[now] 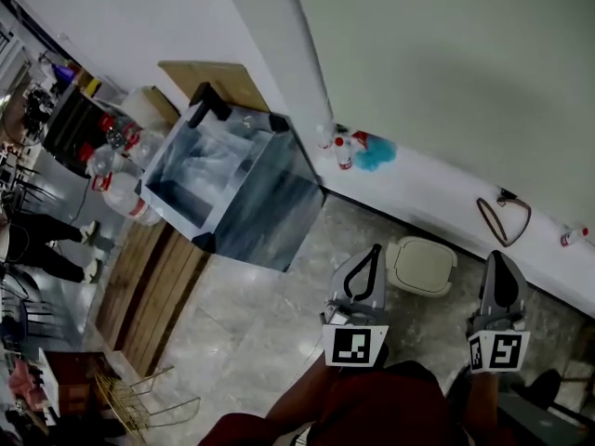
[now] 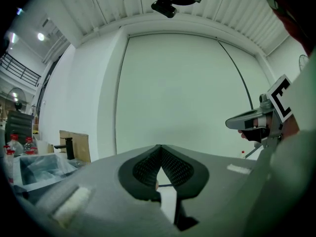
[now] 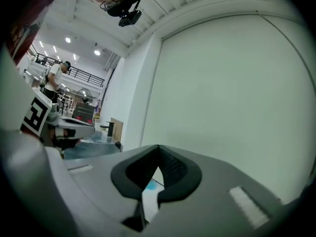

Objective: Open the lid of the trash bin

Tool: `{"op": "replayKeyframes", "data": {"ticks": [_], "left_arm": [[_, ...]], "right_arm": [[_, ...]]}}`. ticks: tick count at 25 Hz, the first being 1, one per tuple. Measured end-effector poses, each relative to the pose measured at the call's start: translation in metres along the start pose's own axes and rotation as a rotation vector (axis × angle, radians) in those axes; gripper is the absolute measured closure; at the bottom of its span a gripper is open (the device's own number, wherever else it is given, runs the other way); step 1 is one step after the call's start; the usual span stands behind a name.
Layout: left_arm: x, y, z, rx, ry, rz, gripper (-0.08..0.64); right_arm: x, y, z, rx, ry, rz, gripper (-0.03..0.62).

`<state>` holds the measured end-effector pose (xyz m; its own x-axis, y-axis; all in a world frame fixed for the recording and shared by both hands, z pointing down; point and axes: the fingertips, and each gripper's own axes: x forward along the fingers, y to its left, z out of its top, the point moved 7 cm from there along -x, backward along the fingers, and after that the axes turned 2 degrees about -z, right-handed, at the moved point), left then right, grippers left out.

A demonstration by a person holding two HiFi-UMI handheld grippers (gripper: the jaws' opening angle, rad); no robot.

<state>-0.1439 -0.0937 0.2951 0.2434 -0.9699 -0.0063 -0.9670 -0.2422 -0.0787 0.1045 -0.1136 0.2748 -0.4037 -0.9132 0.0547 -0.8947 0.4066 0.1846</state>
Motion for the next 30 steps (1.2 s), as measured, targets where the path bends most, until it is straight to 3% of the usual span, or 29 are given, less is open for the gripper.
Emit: {"op": "replayKeyframes", "data": {"ticks": [9, 20, 30], "left_arm": [[0.024, -0.008, -0.048, -0.049, 0.103, 0.034, 0.555], [0.061, -0.086, -0.124, -0.083, 0.341, 0.049, 0.555], [0.068, -0.141, -0.201, -0.191, 0.569, 0.066, 0.555]], "right_arm": [[0.027, -0.015, -0.057, 0.053, 0.103, 0.029, 0.592], [0.042, -0.065, -0.159, 0.091, 0.257, 0.144, 0.592], [0.038, -0.09, -0.257, 0.145, 0.443, 0.193, 0.591]]}}
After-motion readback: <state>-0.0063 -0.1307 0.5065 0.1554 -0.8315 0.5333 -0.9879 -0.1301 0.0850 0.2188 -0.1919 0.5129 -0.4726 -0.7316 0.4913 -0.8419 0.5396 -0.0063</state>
